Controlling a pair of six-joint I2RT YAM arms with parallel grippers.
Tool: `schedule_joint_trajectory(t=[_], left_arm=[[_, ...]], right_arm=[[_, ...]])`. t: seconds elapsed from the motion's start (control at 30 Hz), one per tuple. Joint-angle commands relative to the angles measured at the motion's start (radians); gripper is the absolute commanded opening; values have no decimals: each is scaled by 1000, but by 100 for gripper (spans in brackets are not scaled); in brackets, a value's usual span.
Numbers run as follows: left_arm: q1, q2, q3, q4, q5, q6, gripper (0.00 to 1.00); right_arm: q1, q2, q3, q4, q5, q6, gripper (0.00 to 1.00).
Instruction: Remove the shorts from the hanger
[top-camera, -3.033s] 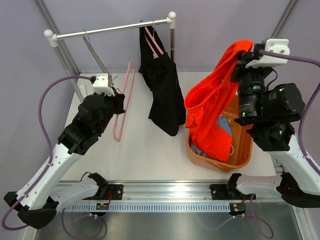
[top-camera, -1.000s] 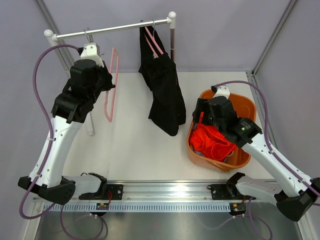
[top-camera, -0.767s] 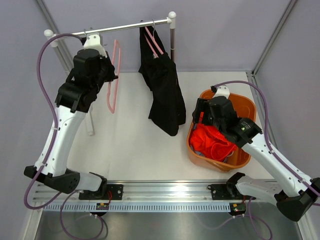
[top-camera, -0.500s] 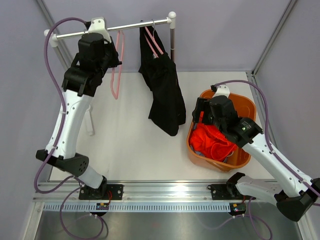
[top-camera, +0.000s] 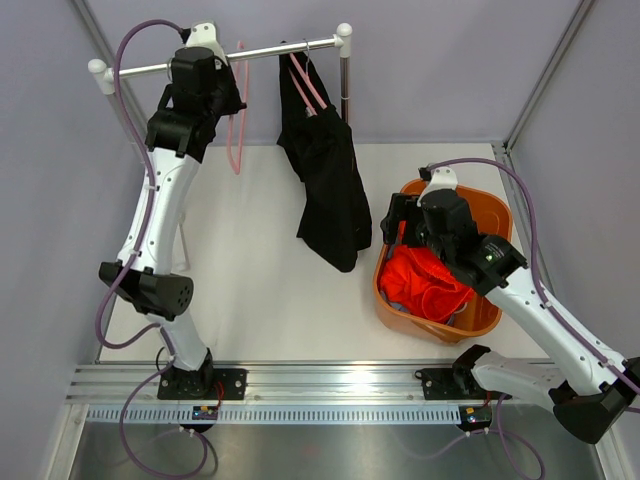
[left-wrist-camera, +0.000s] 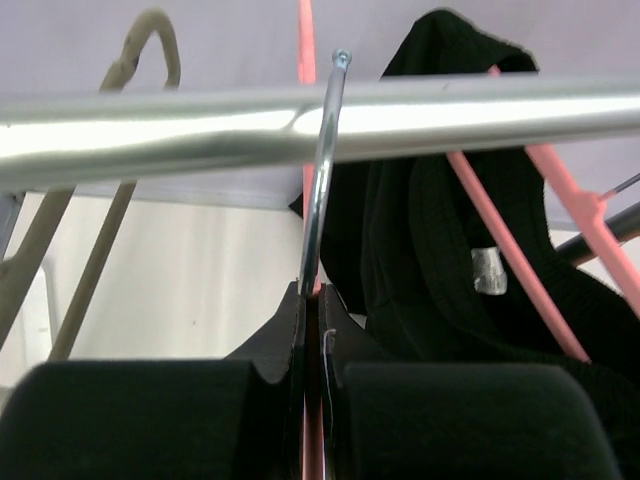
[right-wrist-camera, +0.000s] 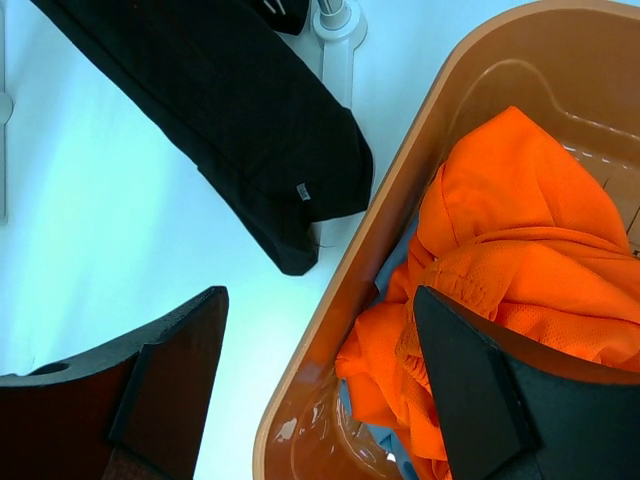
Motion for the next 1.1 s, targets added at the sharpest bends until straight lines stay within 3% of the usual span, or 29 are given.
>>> schedule_joint_trajectory(t=[0.0,0.5,0.8,1.07], left_arm=[[-2,16,100,122,-18,33,0],[27,102,104,216,-137,48,0],[62,128,86,190,-118,38,2],[62,45,-34,207,-124,54,16]], right_arm=[[-6,3,29,52,-14,-34,84],[-6,14,19,67,-37,-45,84],[-6,8,7,59,-47,-36,84],[-6,0,-1,50,-72,-19,83]])
